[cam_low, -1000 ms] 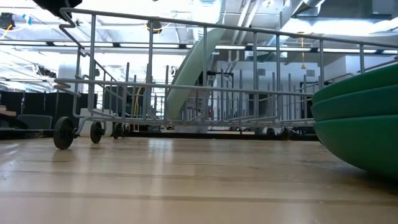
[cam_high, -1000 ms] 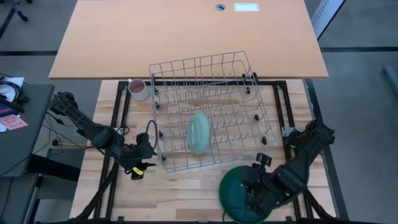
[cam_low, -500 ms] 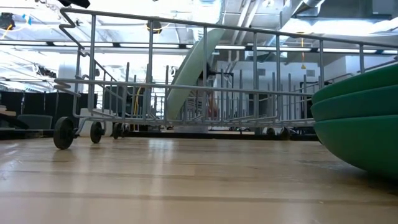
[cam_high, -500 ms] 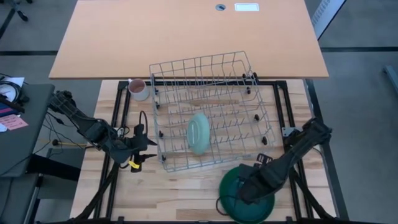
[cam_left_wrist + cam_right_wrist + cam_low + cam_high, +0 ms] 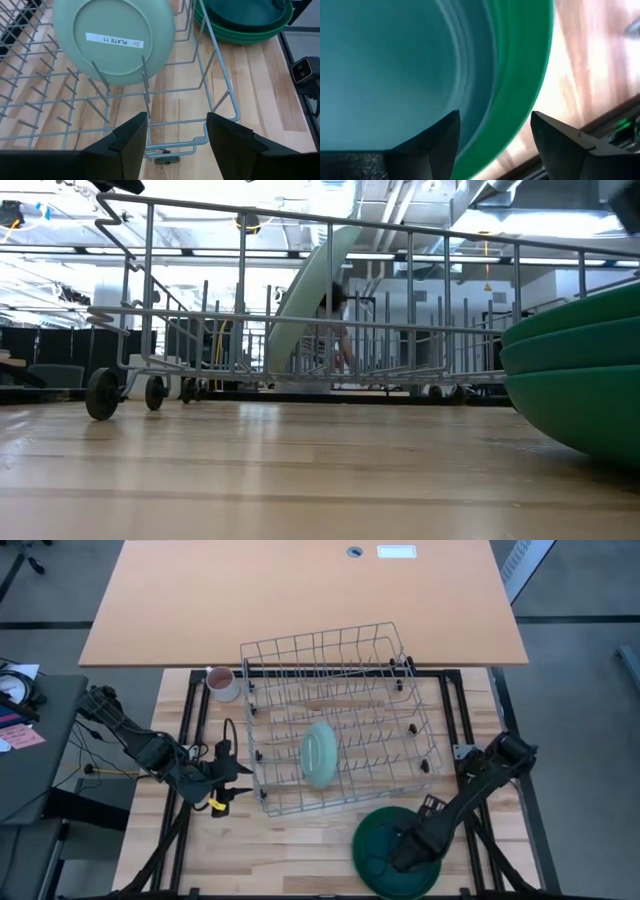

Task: Sort dishes
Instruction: Put the dark blue plate in the dish rack

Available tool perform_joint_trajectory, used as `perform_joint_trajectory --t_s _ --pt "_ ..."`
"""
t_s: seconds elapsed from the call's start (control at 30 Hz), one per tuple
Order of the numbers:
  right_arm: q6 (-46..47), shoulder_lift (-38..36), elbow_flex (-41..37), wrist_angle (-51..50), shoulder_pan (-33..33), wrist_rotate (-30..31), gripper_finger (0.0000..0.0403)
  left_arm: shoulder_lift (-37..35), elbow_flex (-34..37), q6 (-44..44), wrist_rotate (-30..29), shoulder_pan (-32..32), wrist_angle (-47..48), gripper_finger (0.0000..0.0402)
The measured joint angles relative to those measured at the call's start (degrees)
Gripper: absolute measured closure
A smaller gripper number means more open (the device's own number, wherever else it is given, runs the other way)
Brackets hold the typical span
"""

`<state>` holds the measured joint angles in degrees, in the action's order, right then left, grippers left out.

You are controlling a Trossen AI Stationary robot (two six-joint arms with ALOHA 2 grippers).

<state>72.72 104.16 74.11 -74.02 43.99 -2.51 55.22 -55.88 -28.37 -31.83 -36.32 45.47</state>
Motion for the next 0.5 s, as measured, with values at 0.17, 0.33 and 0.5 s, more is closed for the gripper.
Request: perform_joint_trajectory --t_s 0.17,0.33,0.5 --pt "2.10 -0.08 -0.77 2.22 2.22 -0.72 0.0153 0.00 0.00 -0.27 -0.10 0.02 -0.02 0.0203" --pt "5.55 -0.07 -0.77 5.46 2.96 1.44 0.0155 0.03 0.00 0.56 -0.37 0.02 -1.84 0.0203" --pt "9.16 -0.06 -0.77 5.88 3.89 4.22 0.0168 0.28 0.00 3.06 -0.37 0.02 -5.05 0.0203"
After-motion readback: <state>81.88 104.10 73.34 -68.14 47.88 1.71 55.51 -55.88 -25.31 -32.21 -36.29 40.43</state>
